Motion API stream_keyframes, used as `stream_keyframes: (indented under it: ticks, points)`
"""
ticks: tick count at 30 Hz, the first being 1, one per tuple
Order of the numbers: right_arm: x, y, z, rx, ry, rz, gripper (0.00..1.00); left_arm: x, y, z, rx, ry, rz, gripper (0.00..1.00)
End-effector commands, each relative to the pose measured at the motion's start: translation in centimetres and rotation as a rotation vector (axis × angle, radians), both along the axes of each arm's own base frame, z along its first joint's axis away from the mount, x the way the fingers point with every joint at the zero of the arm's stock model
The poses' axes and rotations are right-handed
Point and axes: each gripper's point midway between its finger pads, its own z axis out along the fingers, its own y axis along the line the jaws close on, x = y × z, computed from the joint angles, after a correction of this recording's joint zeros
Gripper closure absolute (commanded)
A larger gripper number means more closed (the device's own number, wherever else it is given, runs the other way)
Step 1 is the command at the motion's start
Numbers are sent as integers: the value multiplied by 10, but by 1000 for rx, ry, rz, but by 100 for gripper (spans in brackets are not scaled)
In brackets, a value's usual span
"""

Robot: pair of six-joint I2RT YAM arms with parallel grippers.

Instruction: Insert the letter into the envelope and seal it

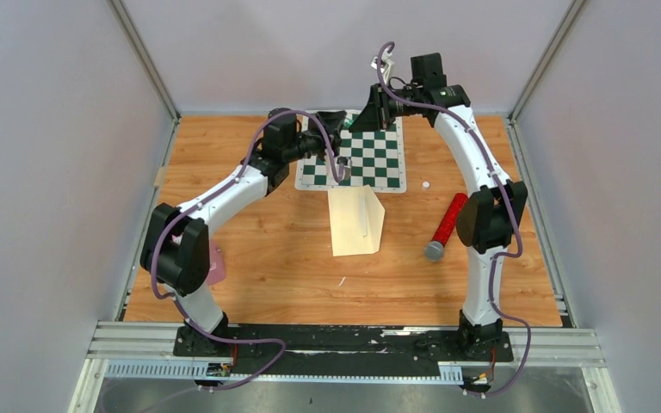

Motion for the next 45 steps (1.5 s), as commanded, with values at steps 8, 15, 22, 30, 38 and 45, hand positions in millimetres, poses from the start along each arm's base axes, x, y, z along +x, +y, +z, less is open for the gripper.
stream_keyframes:
  ticks: [8, 15, 22, 30, 38, 45]
  points:
    - [-4, 3, 23, 26, -71, 18, 100, 10, 4, 23, -51, -39, 61, 62]
    - [-2, 2, 24, 29, -80, 18, 94, 9, 3, 18, -41, -15, 51, 78]
    - [17, -5, 38, 40, -116, -97, 50, 10, 3, 10, -178, 193, 91, 100]
    - [18, -7, 46, 89, -169, -171, 34, 9, 9, 20, -366, 380, 155, 100]
    - [28, -4, 49, 100, -175, -181, 35, -3, 0, 14, -425, 567, 115, 100]
    - [25, -4, 45, 96, -159, -185, 37, -6, -4, -4, -431, 697, 129, 100]
